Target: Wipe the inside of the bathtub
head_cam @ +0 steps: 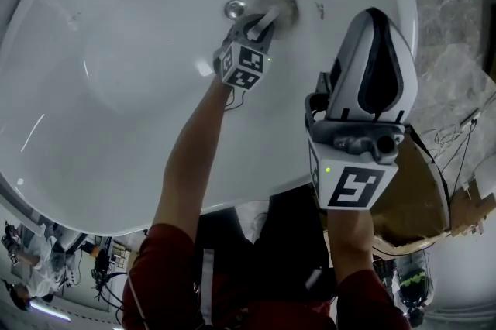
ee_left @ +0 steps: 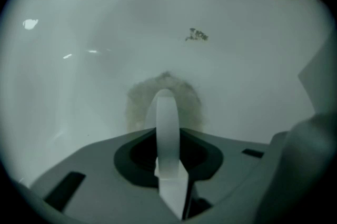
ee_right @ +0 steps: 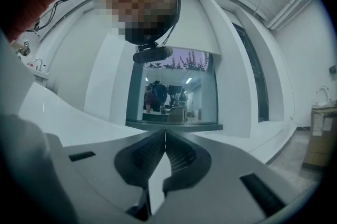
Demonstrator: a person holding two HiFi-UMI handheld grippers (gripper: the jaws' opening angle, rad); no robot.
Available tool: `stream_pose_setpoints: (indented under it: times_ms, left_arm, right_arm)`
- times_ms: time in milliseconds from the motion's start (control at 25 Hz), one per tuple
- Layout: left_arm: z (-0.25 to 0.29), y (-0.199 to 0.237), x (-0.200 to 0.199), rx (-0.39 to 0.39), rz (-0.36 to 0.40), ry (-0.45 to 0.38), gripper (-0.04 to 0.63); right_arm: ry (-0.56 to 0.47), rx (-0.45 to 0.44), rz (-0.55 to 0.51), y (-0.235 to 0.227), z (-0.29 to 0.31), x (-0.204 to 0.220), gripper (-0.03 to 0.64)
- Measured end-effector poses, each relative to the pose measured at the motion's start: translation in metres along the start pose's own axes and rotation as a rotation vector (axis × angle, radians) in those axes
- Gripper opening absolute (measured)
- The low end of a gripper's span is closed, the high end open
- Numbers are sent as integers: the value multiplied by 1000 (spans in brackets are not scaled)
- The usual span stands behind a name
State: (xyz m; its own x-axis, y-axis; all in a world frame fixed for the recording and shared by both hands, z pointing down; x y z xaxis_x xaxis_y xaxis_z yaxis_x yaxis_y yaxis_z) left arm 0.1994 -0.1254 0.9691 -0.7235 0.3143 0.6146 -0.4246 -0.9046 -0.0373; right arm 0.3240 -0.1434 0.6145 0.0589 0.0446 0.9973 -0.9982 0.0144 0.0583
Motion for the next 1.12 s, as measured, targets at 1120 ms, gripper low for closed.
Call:
stream_pose_setpoints:
  times_ms: [1120]
  left_arm:
    - [-172, 17, -280, 31, 175, -560, 92]
  right_arm:
    - [-94, 172, -89, -19, -49, -157, 12]
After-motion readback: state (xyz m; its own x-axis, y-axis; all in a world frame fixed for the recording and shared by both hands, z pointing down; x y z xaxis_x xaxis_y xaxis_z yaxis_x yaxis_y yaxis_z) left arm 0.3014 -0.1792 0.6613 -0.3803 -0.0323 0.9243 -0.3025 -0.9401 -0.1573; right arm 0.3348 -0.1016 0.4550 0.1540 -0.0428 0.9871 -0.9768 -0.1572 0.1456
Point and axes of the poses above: the fingertips, and each gripper's own axes: z forward along the fingers, y to its left, x out of its underside, the point moved 5 cm from there along -z, backward along the fingers, and after that the axes turned 15 degrees about -x, right-handed, at the moved point
